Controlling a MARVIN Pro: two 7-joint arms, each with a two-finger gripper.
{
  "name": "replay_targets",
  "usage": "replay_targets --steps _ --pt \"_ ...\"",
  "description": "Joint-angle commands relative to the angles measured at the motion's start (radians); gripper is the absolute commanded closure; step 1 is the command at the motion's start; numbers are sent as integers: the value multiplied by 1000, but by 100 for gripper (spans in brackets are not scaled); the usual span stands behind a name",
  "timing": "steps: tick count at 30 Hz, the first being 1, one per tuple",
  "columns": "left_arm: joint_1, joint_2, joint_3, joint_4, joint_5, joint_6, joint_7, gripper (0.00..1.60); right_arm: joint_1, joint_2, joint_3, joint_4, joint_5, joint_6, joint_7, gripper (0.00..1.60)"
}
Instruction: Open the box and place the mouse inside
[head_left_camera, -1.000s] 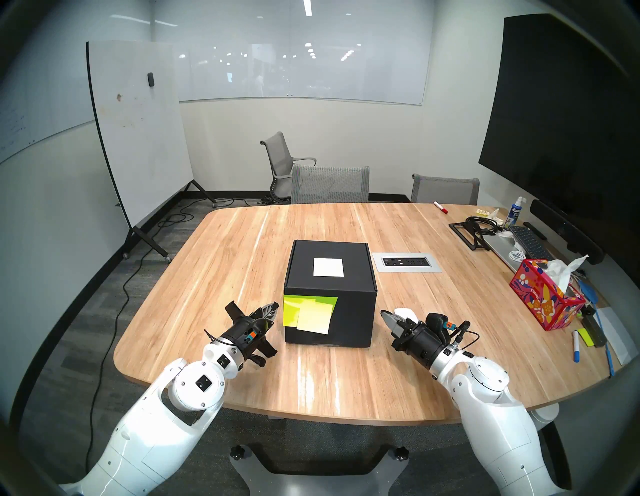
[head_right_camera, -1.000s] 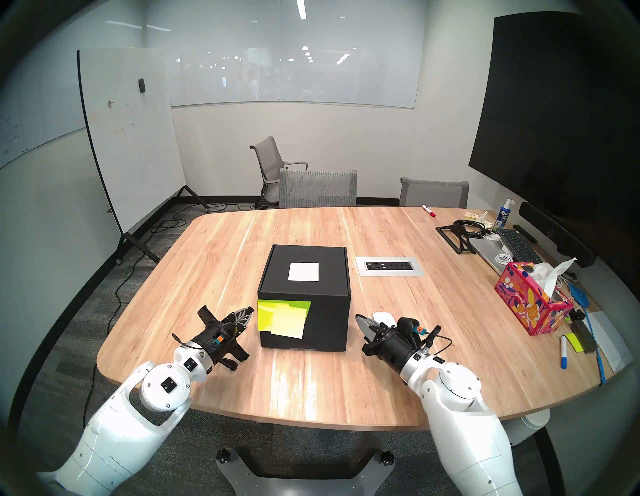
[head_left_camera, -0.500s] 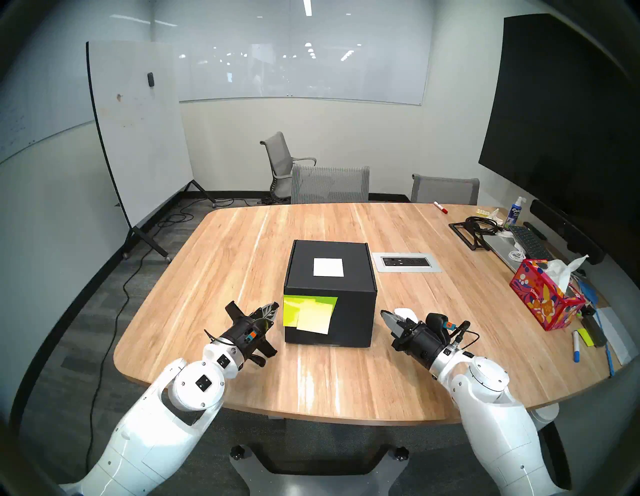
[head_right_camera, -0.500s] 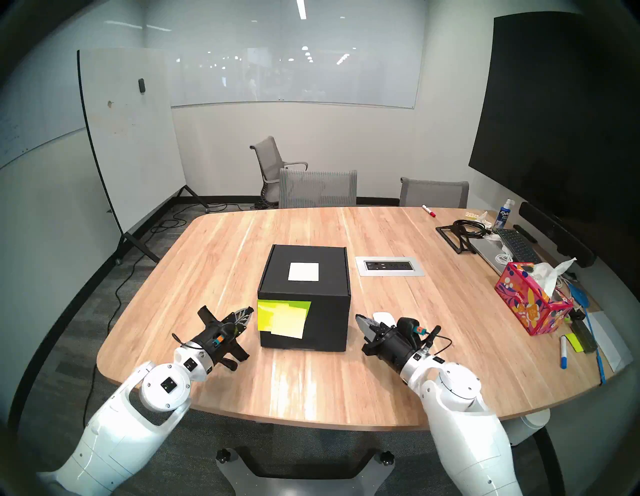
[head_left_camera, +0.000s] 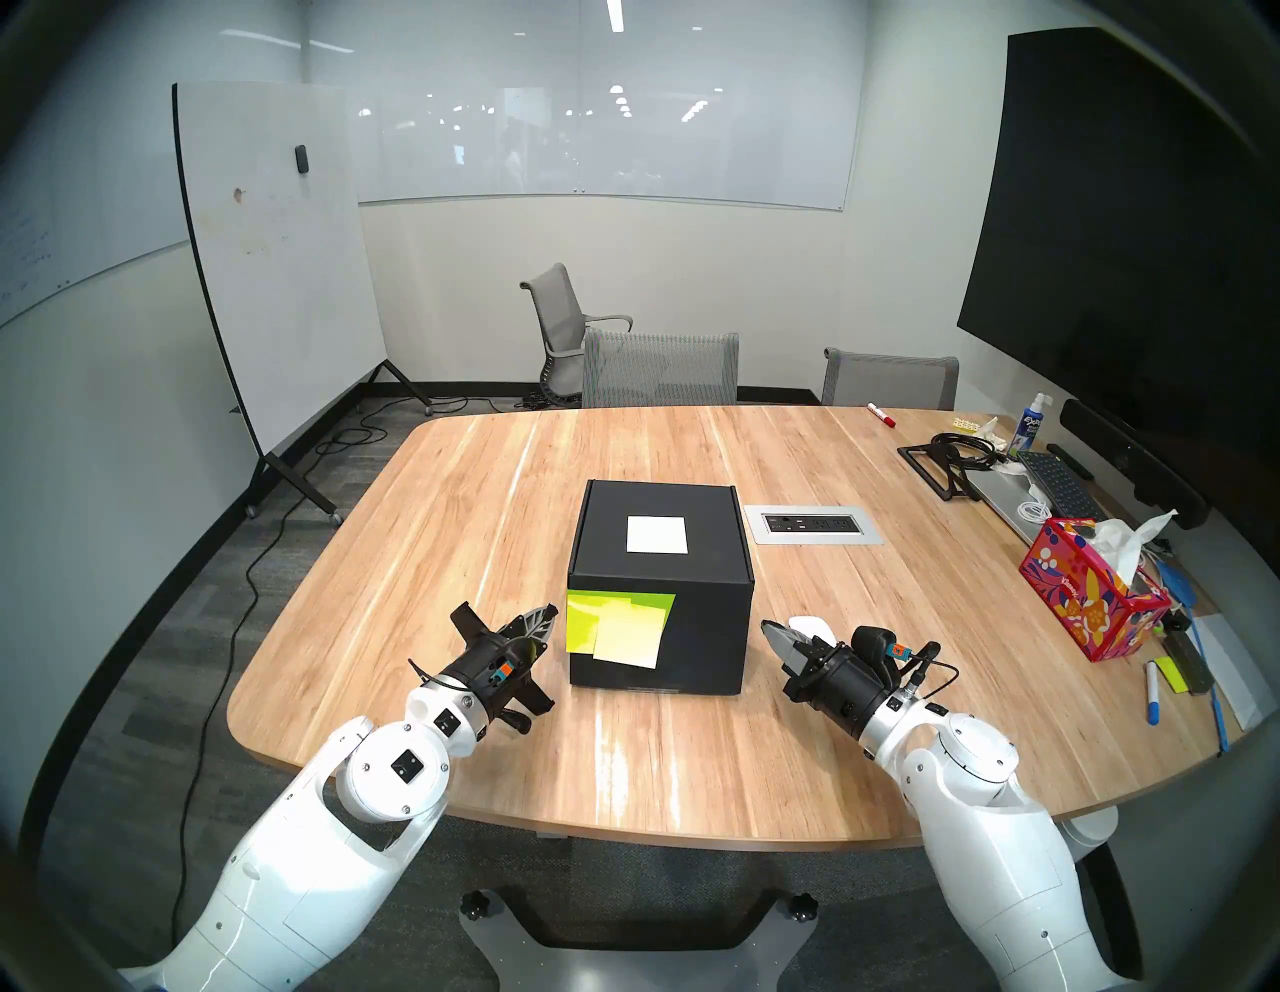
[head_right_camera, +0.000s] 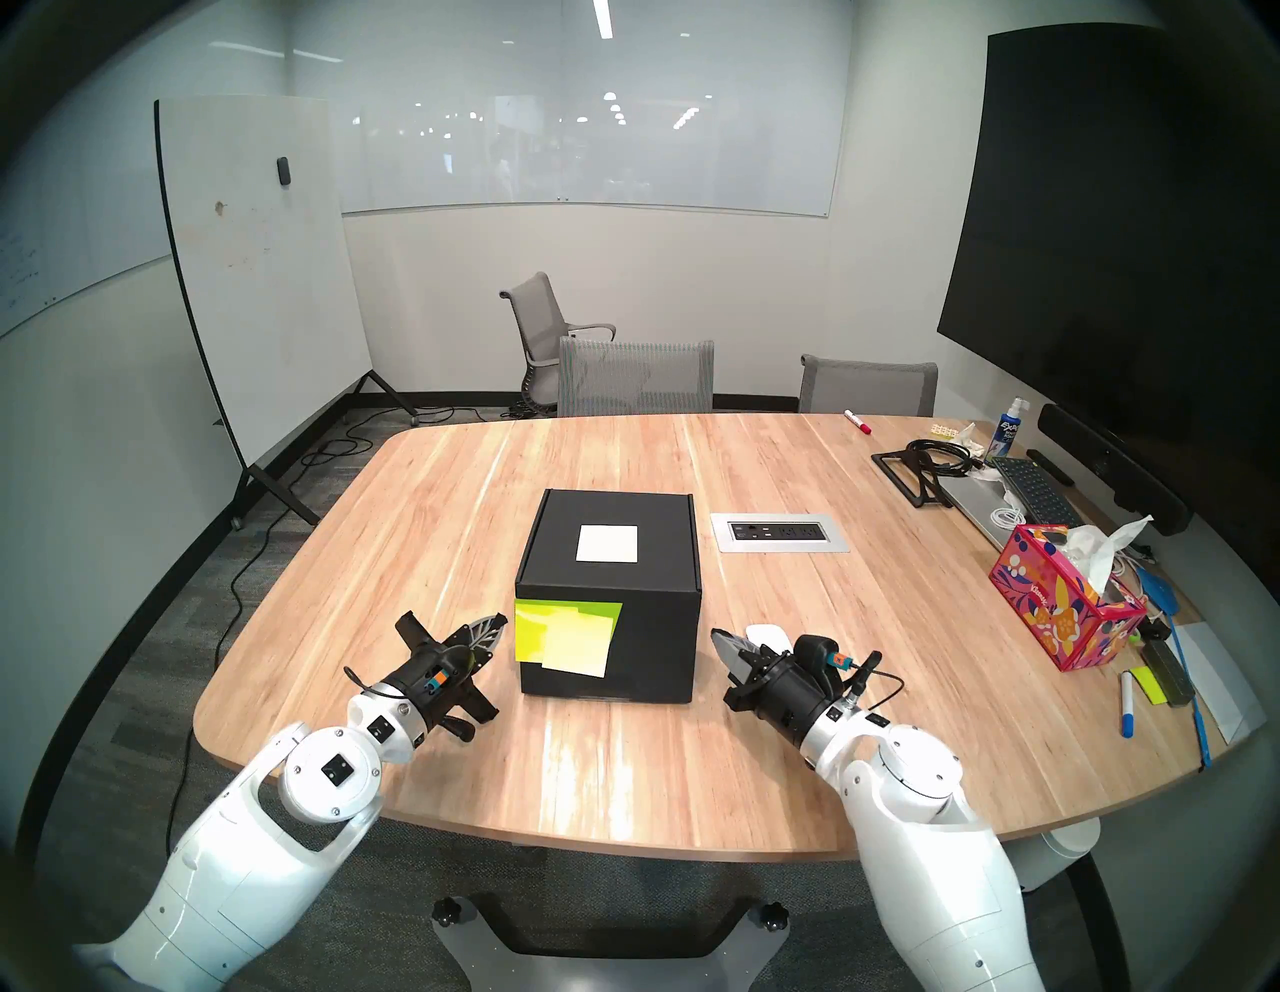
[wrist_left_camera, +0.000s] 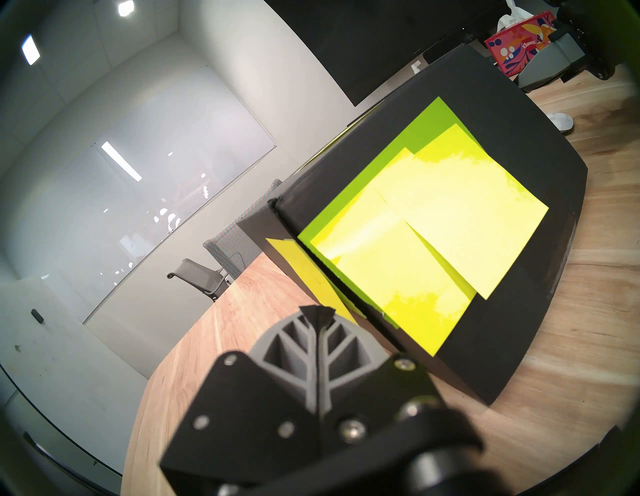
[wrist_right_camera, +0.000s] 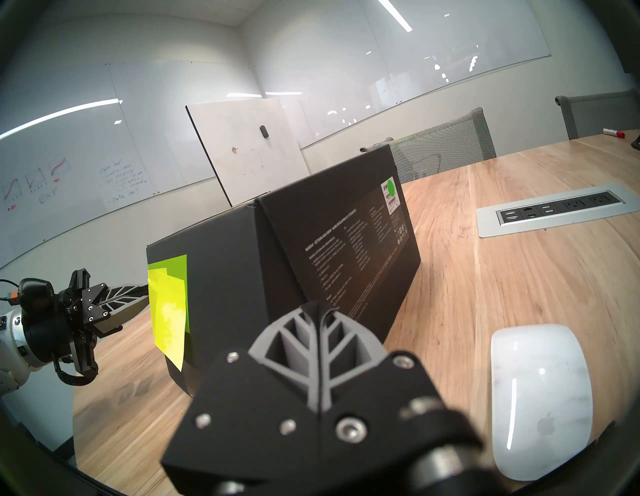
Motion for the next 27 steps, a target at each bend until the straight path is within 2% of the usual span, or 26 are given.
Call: replay_targets --steps 1,27 --pt "-5 1 -1 -17 3 -6 2 160 11 2 0 -15 -2 1 0 160" --pt "-5 1 -1 -17 3 -6 2 160 11 1 1 -15 -3 2 1 160"
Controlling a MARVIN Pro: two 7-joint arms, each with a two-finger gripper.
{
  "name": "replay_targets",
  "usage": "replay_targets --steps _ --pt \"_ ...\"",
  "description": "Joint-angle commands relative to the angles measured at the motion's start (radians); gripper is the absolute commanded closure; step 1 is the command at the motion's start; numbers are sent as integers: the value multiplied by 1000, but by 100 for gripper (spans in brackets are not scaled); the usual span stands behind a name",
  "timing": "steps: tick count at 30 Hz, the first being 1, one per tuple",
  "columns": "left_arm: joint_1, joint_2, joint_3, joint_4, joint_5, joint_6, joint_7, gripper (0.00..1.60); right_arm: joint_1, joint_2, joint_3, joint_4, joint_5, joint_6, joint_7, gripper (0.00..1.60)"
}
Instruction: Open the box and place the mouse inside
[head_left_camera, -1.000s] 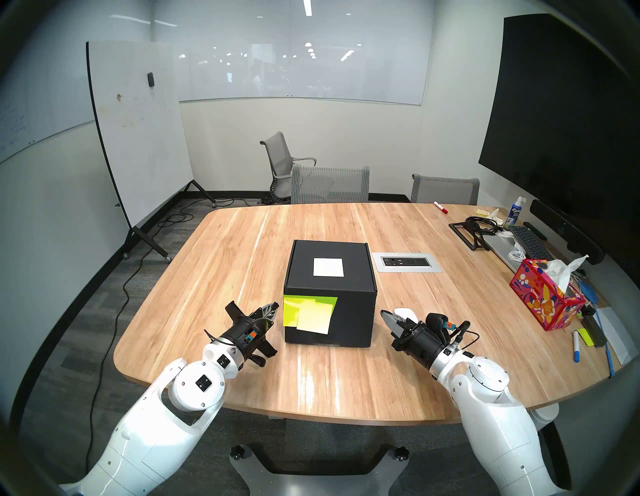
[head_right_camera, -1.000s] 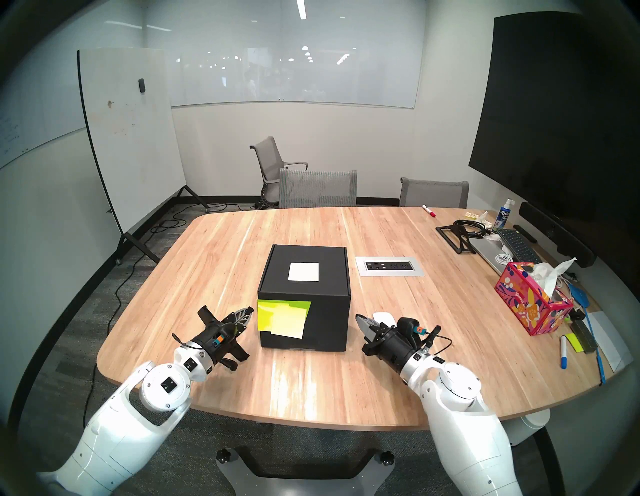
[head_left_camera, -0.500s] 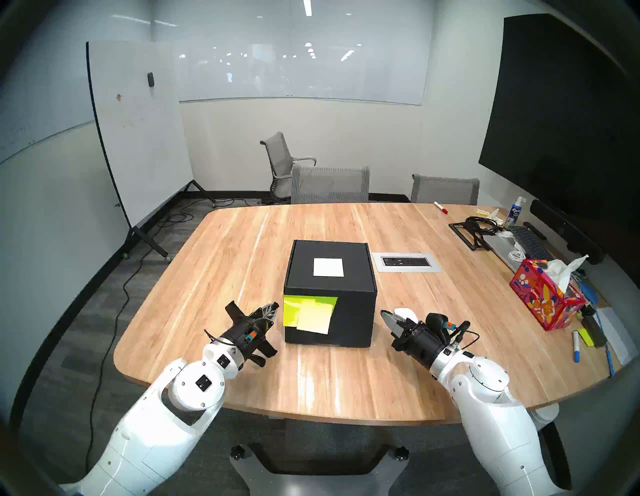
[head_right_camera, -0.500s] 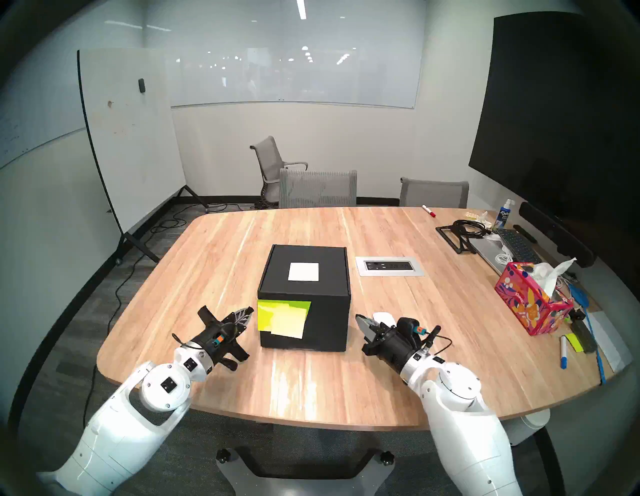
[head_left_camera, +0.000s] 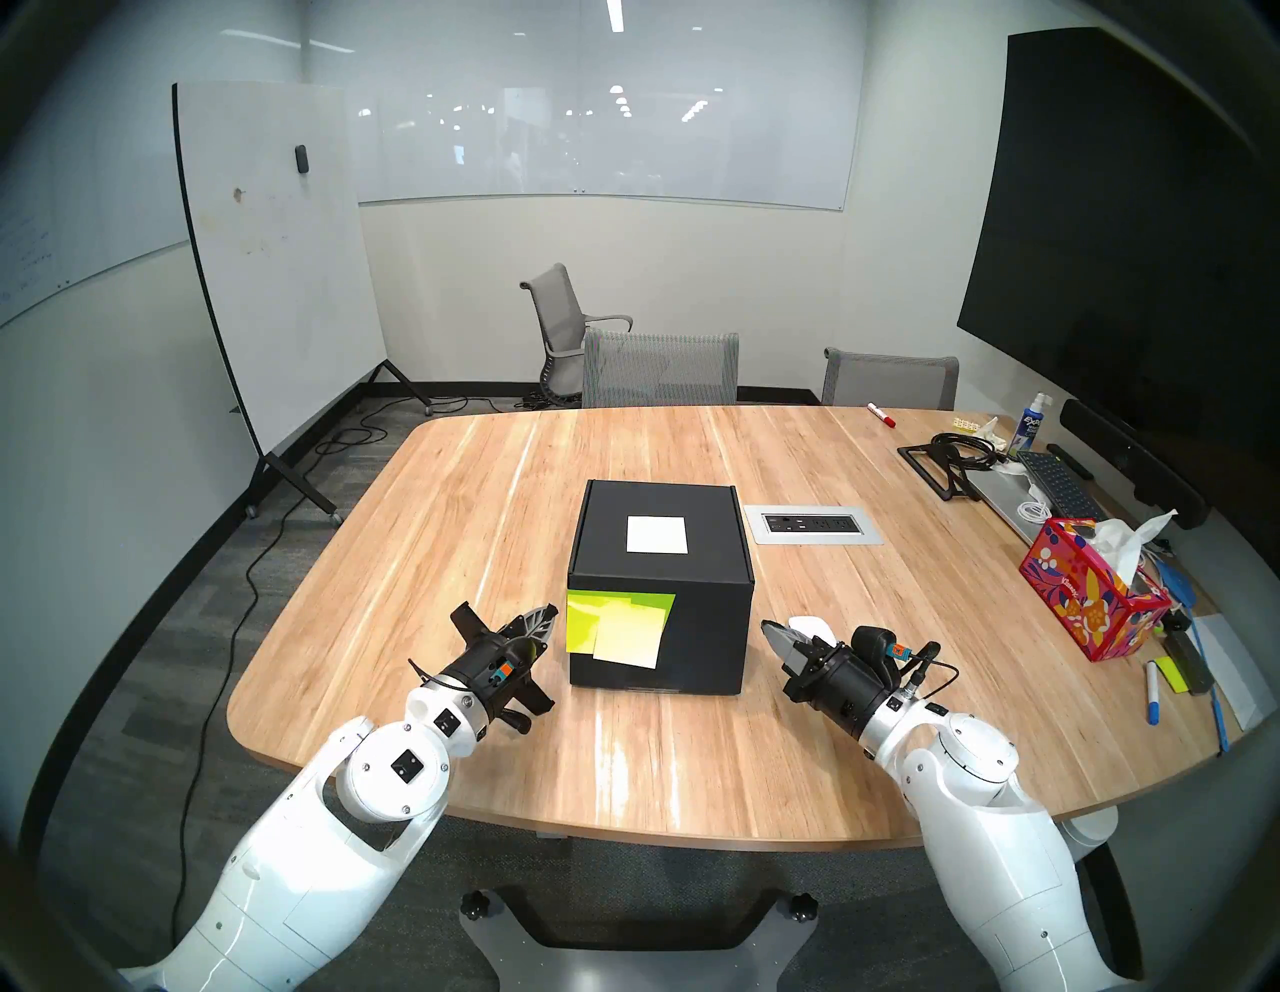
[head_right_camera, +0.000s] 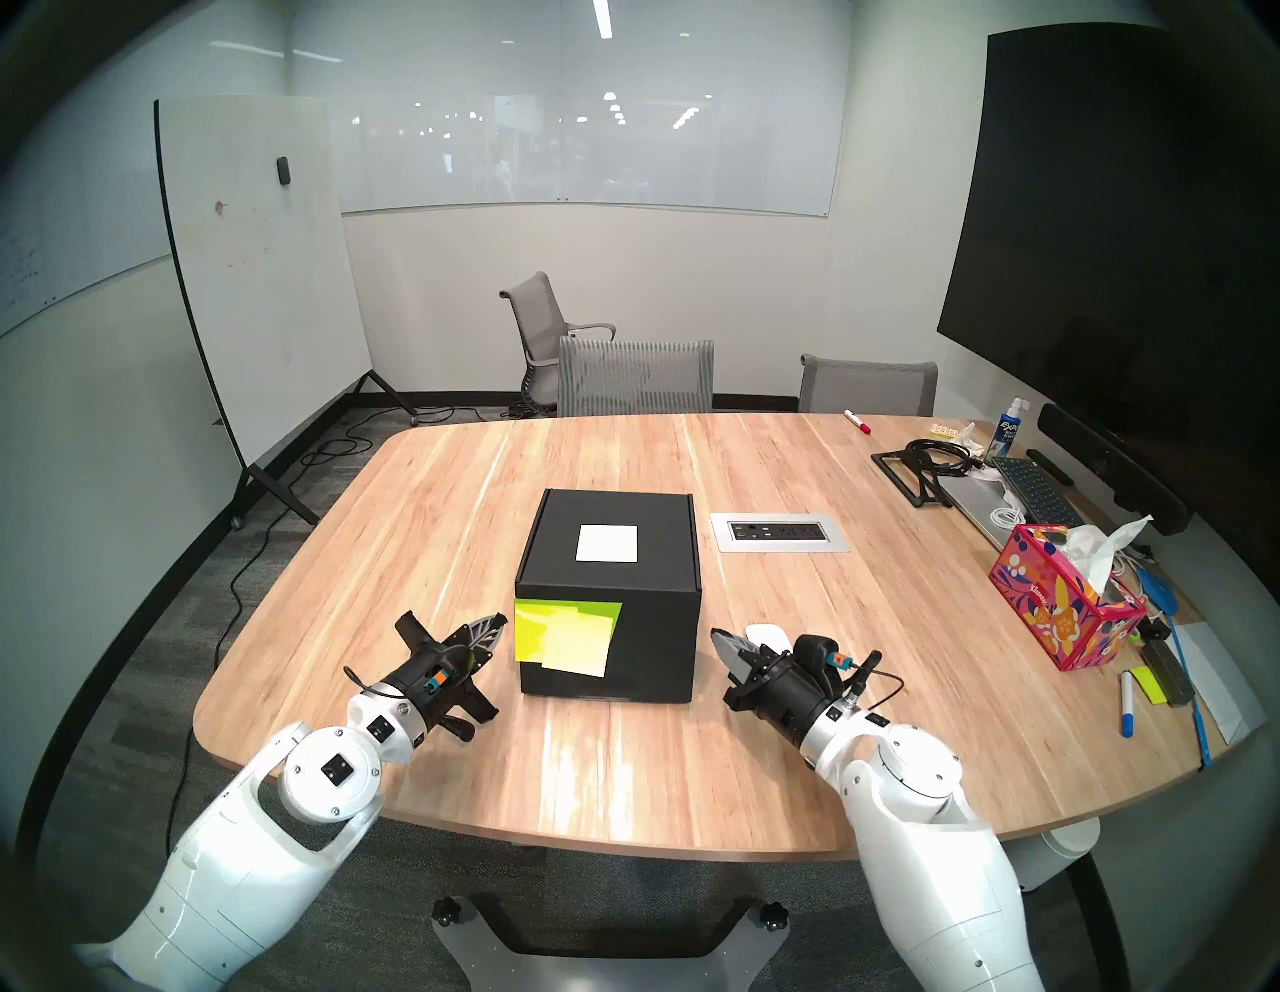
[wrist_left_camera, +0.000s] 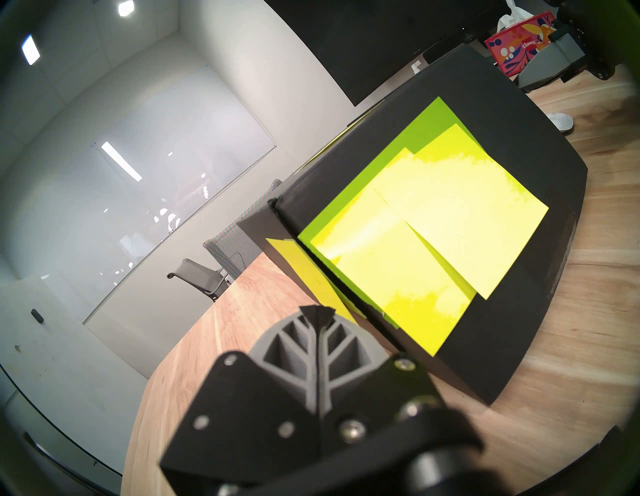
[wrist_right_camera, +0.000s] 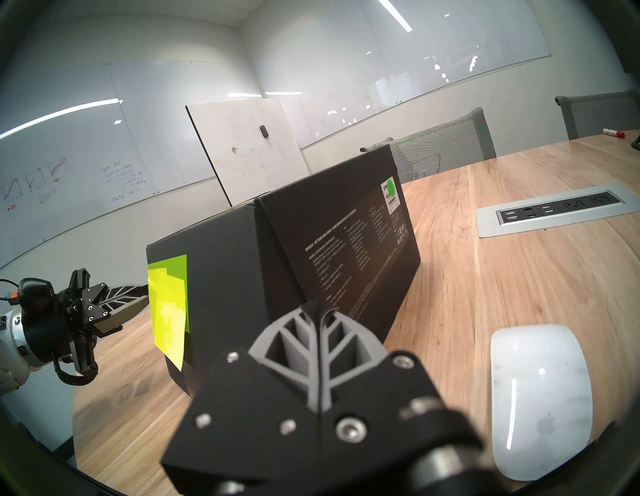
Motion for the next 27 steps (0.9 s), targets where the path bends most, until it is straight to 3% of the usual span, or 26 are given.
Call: replay_targets --steps 1,27 --pt "-5 1 -1 -17 3 -5 2 160 11 2 0 -15 -1 1 0 160" --pt "-5 1 -1 -17 3 -5 2 160 11 0 1 -15 -3 2 1 160"
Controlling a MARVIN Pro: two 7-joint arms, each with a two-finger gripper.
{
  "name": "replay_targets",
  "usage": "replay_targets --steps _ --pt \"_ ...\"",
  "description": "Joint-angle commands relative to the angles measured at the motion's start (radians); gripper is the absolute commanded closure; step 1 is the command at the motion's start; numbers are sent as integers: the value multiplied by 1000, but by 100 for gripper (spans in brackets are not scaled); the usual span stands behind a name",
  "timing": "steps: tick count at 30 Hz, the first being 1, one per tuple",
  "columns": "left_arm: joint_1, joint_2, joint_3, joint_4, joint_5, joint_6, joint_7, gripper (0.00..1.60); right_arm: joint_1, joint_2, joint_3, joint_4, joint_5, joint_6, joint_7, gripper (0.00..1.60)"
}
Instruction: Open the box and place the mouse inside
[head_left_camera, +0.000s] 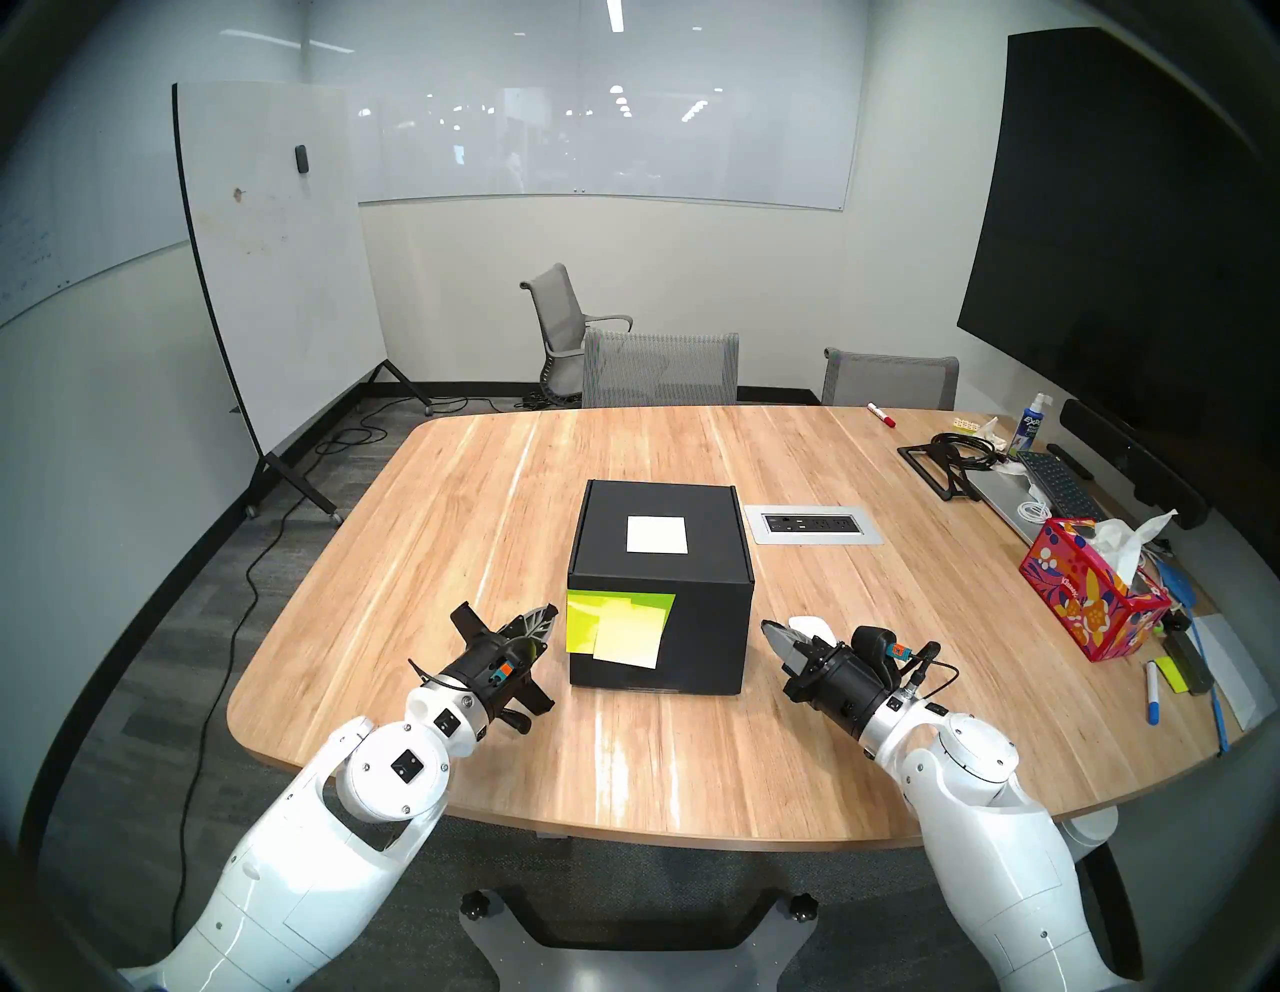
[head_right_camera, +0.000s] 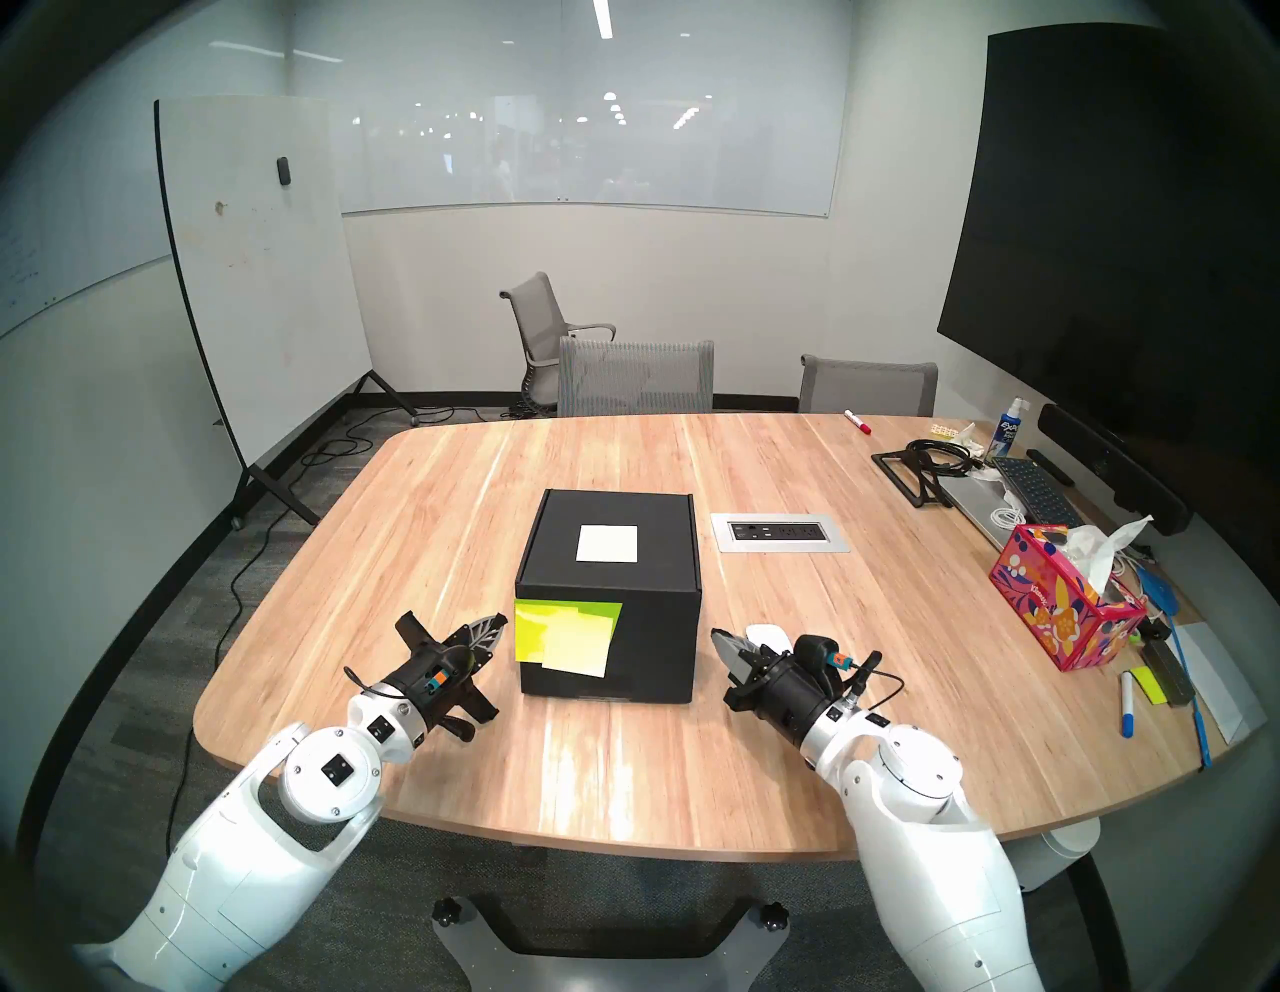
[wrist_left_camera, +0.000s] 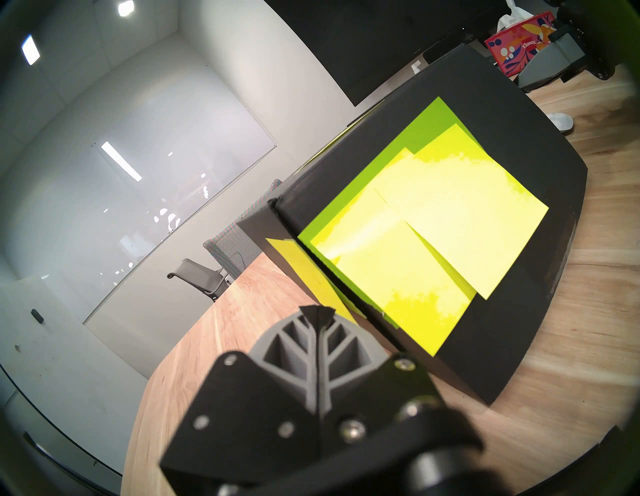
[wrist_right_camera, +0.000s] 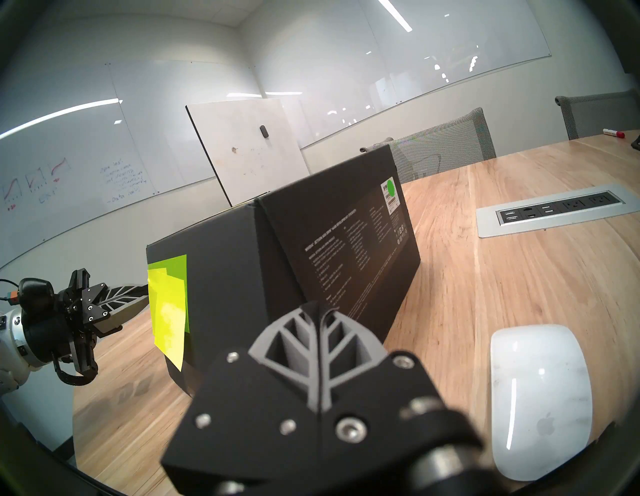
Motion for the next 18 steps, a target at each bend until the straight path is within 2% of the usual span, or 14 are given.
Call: replay_targets --steps 1,18 --pt "-5 1 -1 -17 3 -5 2 160 11 2 0 -15 -1 2 0 160" --pt "-5 1 -1 -17 3 -5 2 160 11 1 1 -15 -2 2 1 160"
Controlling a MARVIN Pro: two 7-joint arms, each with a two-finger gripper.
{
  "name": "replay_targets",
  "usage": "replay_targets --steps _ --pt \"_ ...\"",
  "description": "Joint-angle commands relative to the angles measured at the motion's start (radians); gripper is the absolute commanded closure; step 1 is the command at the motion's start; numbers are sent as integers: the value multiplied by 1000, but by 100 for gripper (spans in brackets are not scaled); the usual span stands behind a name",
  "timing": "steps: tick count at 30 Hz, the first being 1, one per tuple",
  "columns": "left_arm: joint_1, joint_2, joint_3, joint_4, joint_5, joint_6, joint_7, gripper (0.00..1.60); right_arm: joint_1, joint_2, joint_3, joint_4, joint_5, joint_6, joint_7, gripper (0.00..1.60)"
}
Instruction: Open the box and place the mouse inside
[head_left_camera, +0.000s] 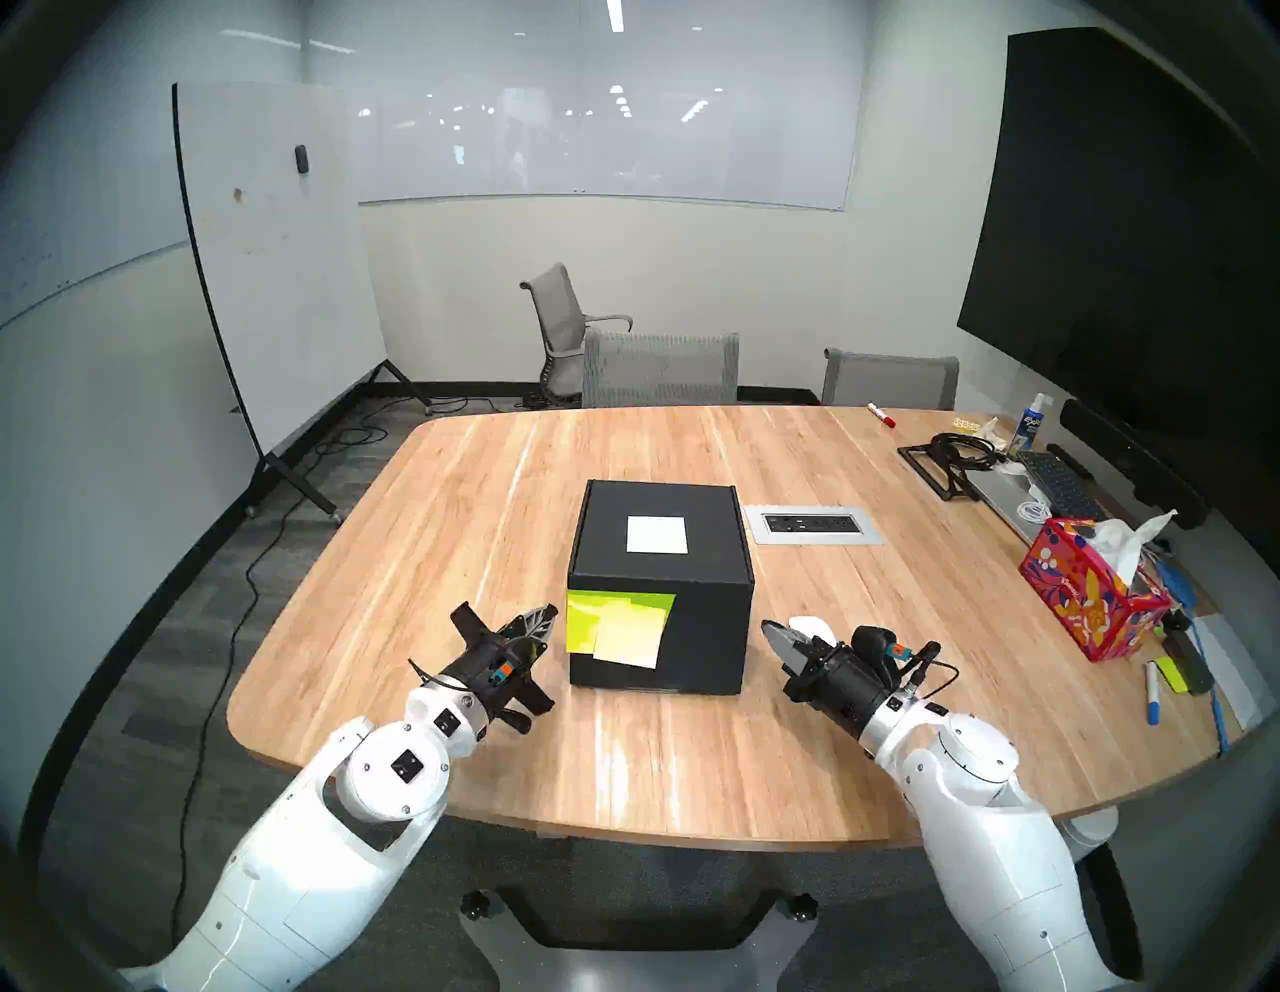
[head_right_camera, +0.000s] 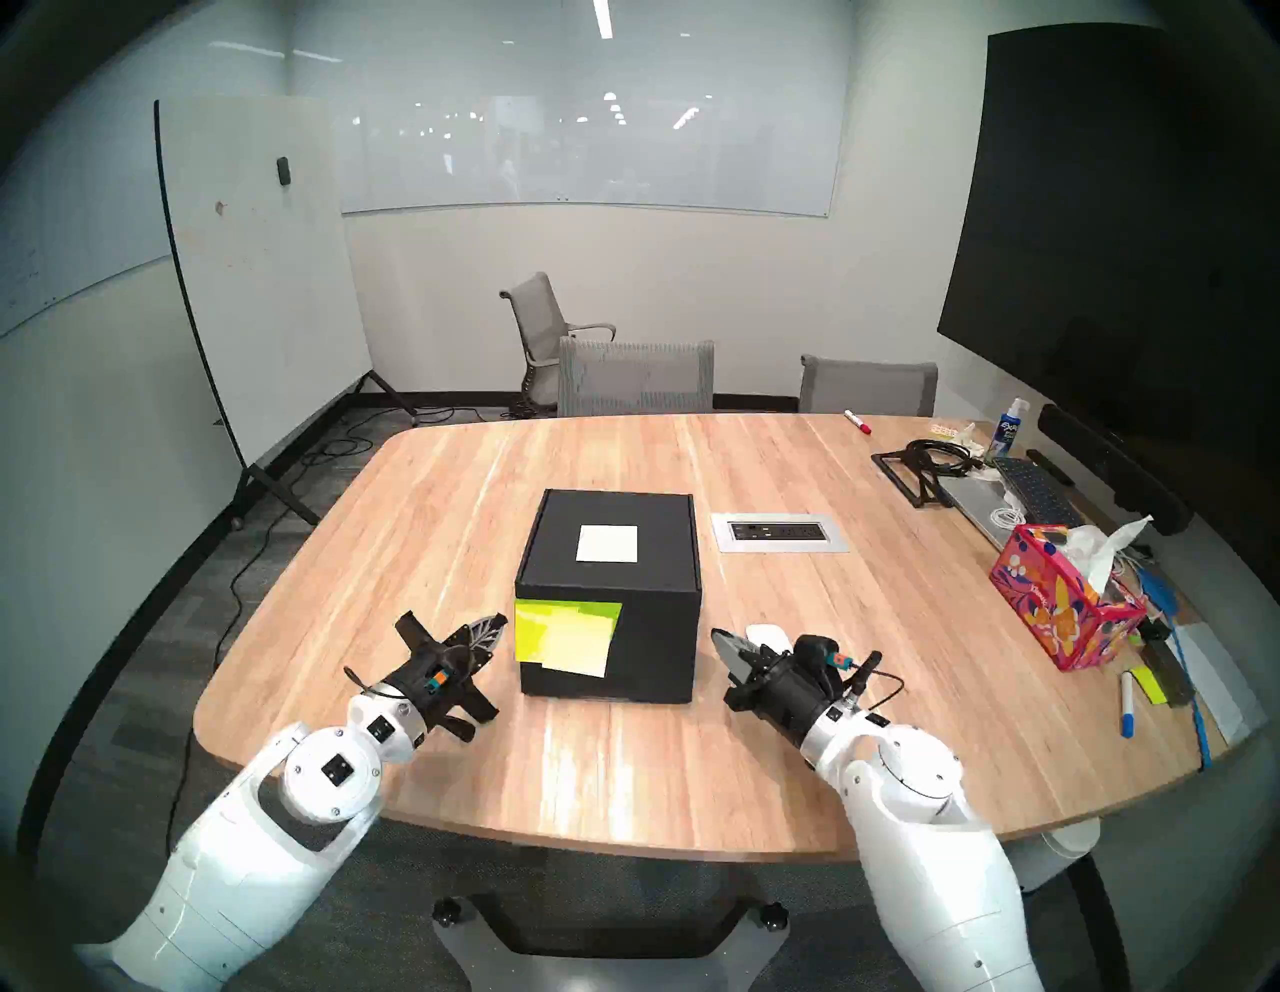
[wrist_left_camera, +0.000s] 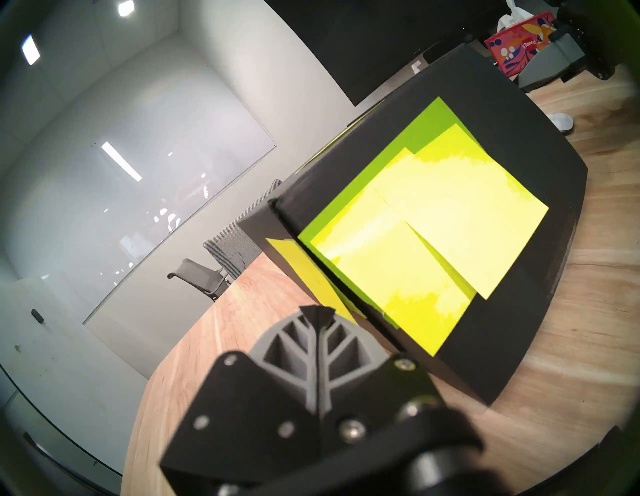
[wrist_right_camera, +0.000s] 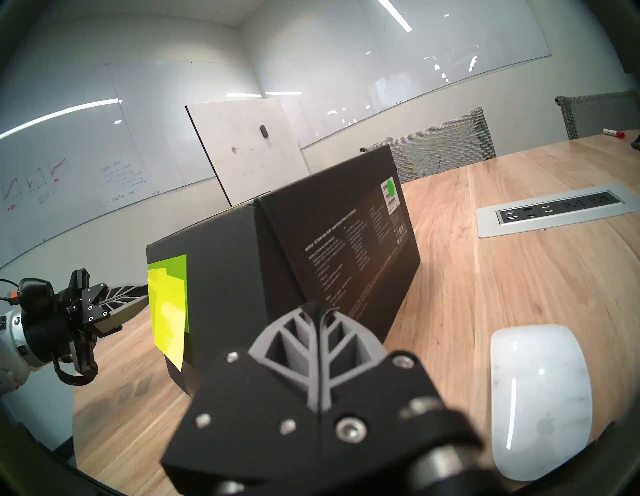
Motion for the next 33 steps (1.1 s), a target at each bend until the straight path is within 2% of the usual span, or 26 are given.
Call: replay_targets --steps 1,33 --pt "-5 1 -1 -17 3 -5 2 160 11 2 0 -15 -1 2 0 160" --pt "-5 1 -1 -17 2 -5 2 160 11 0 2 -15 -3 3 2 160"
